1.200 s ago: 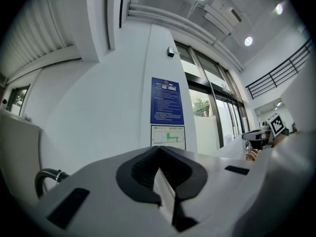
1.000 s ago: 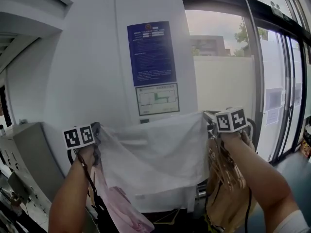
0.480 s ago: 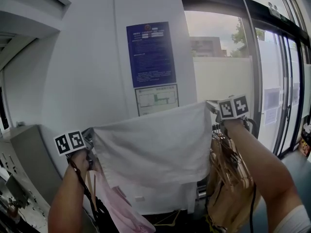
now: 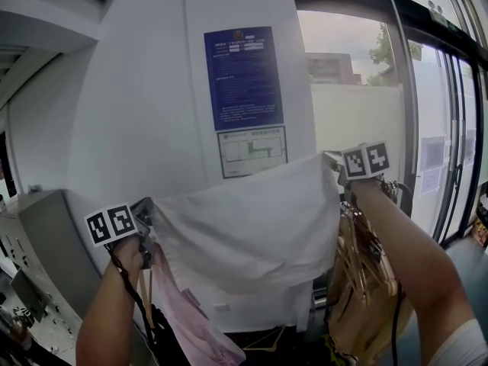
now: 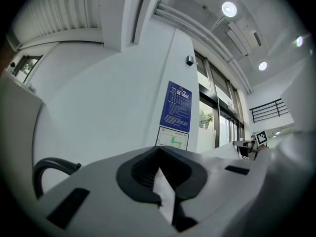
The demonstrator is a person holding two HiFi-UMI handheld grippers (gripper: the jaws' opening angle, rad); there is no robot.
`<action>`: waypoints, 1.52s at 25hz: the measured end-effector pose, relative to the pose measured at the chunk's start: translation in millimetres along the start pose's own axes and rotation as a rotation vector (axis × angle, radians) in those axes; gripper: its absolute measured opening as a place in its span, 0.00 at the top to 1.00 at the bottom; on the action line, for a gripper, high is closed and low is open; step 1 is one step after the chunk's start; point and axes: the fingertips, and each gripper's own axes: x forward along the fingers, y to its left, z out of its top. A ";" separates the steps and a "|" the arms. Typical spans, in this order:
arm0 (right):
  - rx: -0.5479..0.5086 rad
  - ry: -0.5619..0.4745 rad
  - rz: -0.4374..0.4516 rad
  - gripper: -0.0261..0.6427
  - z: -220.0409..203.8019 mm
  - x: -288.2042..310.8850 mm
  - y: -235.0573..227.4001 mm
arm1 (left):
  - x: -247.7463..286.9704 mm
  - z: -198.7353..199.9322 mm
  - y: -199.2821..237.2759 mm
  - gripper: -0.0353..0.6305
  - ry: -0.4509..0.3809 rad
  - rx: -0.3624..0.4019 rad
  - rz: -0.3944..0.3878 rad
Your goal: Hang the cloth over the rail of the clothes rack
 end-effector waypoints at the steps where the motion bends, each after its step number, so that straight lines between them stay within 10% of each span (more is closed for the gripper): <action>1: 0.009 0.013 0.003 0.95 -7.2 1.6 -0.5 | -0.4 -3.8 -3.0 0.94 0.002 0.005 -0.003; 13: 0.009 0.045 0.027 0.92 -28.7 3.9 6.9 | -10.4 -2.0 -13.2 0.93 -0.087 0.076 0.028; 38: -0.041 0.096 0.038 0.81 -35.2 -21.1 24.4 | 14.3 -72.7 -45.5 0.93 0.021 0.097 -0.031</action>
